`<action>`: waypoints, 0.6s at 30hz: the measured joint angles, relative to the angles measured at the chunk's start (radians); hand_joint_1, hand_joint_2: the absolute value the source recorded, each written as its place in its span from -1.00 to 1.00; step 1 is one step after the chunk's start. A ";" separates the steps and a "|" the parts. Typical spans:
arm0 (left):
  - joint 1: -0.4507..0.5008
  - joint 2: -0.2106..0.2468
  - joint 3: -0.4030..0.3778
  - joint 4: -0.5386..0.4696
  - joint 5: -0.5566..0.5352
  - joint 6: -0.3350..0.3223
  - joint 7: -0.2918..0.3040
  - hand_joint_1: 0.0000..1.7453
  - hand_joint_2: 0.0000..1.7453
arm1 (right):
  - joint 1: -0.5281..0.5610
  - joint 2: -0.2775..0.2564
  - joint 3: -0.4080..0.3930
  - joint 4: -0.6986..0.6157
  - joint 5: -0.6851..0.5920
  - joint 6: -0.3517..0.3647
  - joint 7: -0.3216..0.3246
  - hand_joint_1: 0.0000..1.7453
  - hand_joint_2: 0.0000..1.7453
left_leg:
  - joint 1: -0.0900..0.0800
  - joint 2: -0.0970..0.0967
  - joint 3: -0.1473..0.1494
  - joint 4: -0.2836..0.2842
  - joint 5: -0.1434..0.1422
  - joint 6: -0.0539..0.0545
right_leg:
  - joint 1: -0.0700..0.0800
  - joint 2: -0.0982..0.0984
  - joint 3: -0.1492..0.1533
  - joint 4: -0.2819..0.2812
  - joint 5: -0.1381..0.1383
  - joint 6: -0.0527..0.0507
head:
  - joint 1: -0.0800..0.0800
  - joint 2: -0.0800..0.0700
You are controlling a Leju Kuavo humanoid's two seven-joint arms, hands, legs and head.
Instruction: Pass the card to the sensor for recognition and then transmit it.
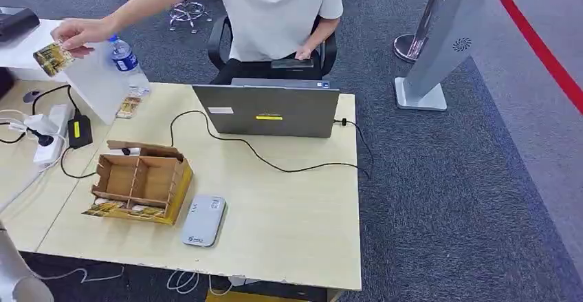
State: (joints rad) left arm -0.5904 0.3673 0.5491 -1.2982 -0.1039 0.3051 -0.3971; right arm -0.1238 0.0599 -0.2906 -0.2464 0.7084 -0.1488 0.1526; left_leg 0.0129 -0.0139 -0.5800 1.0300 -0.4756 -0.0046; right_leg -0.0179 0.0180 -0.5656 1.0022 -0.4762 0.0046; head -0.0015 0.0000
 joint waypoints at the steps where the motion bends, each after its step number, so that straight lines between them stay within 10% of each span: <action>1: -0.014 0.002 -0.019 0.008 -0.027 0.006 0.008 -1.00 1.00 | 0.000 0.000 -0.002 0.000 0.003 0.002 0.000 -1.00 1.00 | 0.000 0.000 0.000 0.000 0.000 0.000 | 0.000 0.001 0.000 0.000 0.000 0.000 | 0.000 0.000; 18: -0.237 0.052 -0.349 0.161 -0.501 0.113 0.152 -1.00 1.00 | -0.001 0.012 -0.009 0.002 0.050 0.010 0.016 -1.00 1.00 | 0.000 0.001 0.000 0.000 0.000 0.000 | 0.000 0.001 0.000 0.000 0.001 0.000 | 0.000 0.000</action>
State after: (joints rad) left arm -0.8270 0.4189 0.2006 -1.1371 -0.6051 0.4177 -0.2454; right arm -0.1250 0.0717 -0.2998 -0.2449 0.7584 -0.1389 0.1682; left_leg 0.0127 -0.0128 -0.5803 1.0302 -0.4753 -0.0042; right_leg -0.0181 0.0194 -0.5659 1.0024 -0.4754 0.0048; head -0.0019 0.0000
